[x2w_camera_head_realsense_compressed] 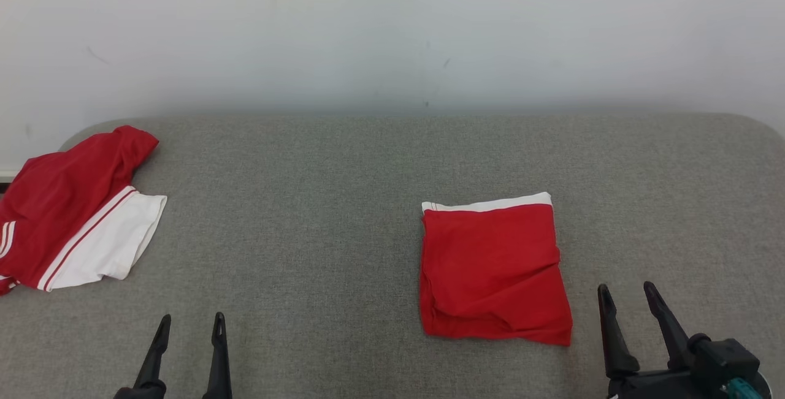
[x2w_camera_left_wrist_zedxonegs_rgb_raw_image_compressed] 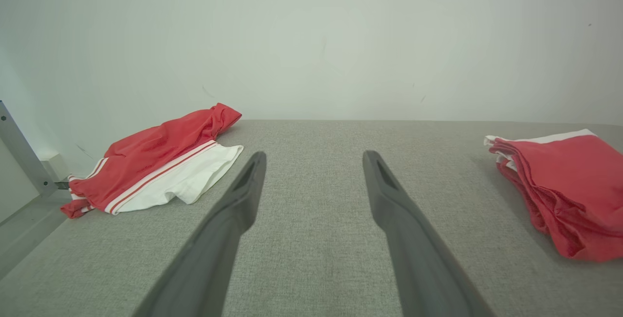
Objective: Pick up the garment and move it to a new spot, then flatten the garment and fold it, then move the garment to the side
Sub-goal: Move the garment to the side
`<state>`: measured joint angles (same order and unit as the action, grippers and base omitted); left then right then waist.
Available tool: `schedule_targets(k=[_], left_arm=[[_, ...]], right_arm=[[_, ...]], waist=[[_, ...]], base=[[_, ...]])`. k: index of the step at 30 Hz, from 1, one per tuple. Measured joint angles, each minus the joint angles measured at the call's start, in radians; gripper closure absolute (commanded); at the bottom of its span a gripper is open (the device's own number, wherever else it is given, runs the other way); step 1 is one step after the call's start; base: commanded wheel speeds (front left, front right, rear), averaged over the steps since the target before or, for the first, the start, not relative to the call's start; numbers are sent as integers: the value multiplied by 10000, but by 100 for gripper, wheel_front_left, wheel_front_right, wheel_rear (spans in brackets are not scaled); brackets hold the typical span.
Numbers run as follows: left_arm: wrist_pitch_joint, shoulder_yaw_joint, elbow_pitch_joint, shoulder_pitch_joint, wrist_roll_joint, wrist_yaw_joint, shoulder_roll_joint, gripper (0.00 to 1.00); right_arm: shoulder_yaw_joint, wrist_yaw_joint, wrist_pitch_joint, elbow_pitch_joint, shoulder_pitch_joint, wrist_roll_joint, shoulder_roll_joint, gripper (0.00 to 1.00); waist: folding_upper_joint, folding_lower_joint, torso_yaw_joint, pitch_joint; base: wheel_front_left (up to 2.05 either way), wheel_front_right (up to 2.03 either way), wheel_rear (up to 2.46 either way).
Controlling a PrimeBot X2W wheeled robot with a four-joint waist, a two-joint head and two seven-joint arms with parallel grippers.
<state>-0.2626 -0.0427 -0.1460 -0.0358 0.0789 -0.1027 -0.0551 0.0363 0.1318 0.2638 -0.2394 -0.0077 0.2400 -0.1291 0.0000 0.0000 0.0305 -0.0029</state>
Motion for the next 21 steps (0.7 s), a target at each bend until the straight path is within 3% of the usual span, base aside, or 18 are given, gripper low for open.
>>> schedule_targets(k=[9, 21], left_arm=[[0, 115, -222, 164, 79, -35, -2, 0], [0, 305, -276, 686, 194, -117, 13, 0]], right_arm=[[150, 0, -293, -470, -1354, 15, -320, 0], [274, 0, -1659, -2800, -3661, -21, -399, 0]], waist=[[0, 0, 132, 82], [1, 1, 388, 786]], base=[[0, 0, 0], [0, 0, 0]])
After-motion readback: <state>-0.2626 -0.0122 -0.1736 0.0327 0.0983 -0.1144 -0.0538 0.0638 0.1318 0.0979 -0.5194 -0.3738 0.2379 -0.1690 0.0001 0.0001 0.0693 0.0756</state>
